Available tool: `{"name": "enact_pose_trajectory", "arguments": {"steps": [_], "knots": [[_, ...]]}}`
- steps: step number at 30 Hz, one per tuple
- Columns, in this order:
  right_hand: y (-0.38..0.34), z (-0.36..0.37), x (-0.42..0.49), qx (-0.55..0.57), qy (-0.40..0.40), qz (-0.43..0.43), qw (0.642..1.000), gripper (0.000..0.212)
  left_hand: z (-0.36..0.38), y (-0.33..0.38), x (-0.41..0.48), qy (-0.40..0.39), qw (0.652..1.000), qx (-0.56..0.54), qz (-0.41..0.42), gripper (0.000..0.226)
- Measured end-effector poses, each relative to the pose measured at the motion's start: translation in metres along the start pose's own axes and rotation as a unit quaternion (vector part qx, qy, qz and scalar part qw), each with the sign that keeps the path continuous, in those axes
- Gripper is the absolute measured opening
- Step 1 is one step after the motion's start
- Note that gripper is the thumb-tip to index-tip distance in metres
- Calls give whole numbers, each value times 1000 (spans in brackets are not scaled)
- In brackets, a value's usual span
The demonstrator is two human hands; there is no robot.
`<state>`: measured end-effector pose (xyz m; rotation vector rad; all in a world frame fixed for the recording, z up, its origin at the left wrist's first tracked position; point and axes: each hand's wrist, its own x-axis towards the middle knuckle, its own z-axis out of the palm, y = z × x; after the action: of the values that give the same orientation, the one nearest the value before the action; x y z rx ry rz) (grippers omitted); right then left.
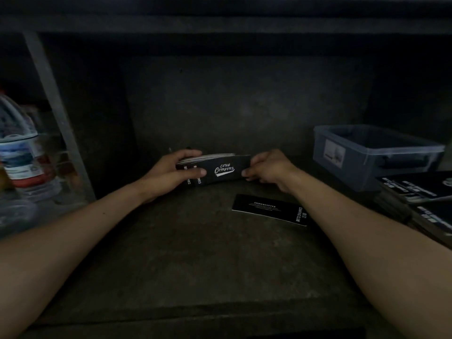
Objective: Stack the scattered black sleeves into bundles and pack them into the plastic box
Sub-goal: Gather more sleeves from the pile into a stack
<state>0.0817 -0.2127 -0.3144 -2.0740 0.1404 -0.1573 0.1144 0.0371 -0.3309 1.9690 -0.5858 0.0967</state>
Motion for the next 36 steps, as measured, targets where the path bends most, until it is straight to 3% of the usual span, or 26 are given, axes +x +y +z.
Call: {"name": "enact_pose_trajectory", "arguments": {"steps": [1, 3, 5, 9, 17, 24, 31, 36], "knots": [[-2, -2, -2, -64, 0, -23, 998, 17, 2, -1, 0, 12, 1000, 13, 17, 45], [-11, -11, -9, -177, -33, -24, 983, 36, 4, -4, 2, 27, 999, 22, 38, 44], [-20, -22, -19, -243, -117, -3, 963, 47, 3, -6, 4, 27, 999, 21, 38, 44], [-29, -30, -35, -332, -263, -44, 905, 62, 0, -9, 8, 20, 999, 26, 34, 44], [-32, -22, -39, -349, -279, -82, 891, 54, -1, -9, 8, 20, 999, 19, 34, 44], [-32, -32, -36, -170, -166, -117, 964, 31, 1, -7, 7, 25, 999, 15, 33, 44], [-39, -47, -39, -65, -15, -249, 966, 17, 2, -7, 6, 28, 999, 9, 22, 44], [-34, -52, -29, -22, 62, -250, 966, 17, 1, -5, 5, 21, 1000, 14, 13, 44]]}}
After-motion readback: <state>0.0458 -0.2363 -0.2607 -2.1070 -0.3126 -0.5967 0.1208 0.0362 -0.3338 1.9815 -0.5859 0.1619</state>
